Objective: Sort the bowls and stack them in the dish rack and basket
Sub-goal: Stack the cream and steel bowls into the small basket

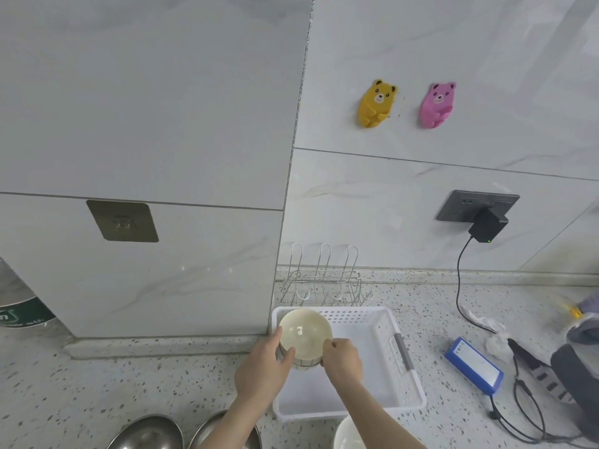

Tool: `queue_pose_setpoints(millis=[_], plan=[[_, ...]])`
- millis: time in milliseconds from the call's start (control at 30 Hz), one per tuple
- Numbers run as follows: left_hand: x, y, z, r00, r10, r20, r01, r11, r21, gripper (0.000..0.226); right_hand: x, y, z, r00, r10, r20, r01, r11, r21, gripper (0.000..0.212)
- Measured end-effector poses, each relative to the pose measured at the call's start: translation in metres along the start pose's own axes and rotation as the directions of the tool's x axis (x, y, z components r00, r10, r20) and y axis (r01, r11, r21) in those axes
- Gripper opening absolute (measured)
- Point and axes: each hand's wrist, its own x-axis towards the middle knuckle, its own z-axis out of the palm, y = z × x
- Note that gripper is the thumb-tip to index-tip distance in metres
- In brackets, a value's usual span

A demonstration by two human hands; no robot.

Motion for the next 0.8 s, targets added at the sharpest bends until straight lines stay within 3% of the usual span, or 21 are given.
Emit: queue_pose_setpoints(millis=[167, 367, 533, 800], plan=[[0.002, -0.003, 0.003, 1.0, -0.003, 0.012, 0.003, 1.0, -0.013, 0.059, 0.001, 0.001, -0.003, 0.998, -0.027, 0.055, 0.027, 1.0, -0.008, 0.043], [-0.002, -0.011, -0.004, 0.993, 0.007, 0.121, 0.033, 0.945, -0.325, 0.055, -0.008, 0.008, -0.025, 0.971, -0.096, 0.217, 0.077, 0.992, 0.096, 0.056], [-0.03, -0.015, -0.006, 0.996, 0.003, 0.091, 0.038, 0.896, -0.443, 0.037, -0.033, 0.016, -0.047, 0.984, -0.083, 0.155, 0.042, 0.968, 0.249, 0.049], [-0.091, -0.009, 0.005, 0.979, 0.039, 0.199, 0.06, 0.884, -0.464, 0.011, -0.079, 0.06, -0.078, 1.0, -0.007, 0.029, -0.009, 0.849, 0.529, 0.026]])
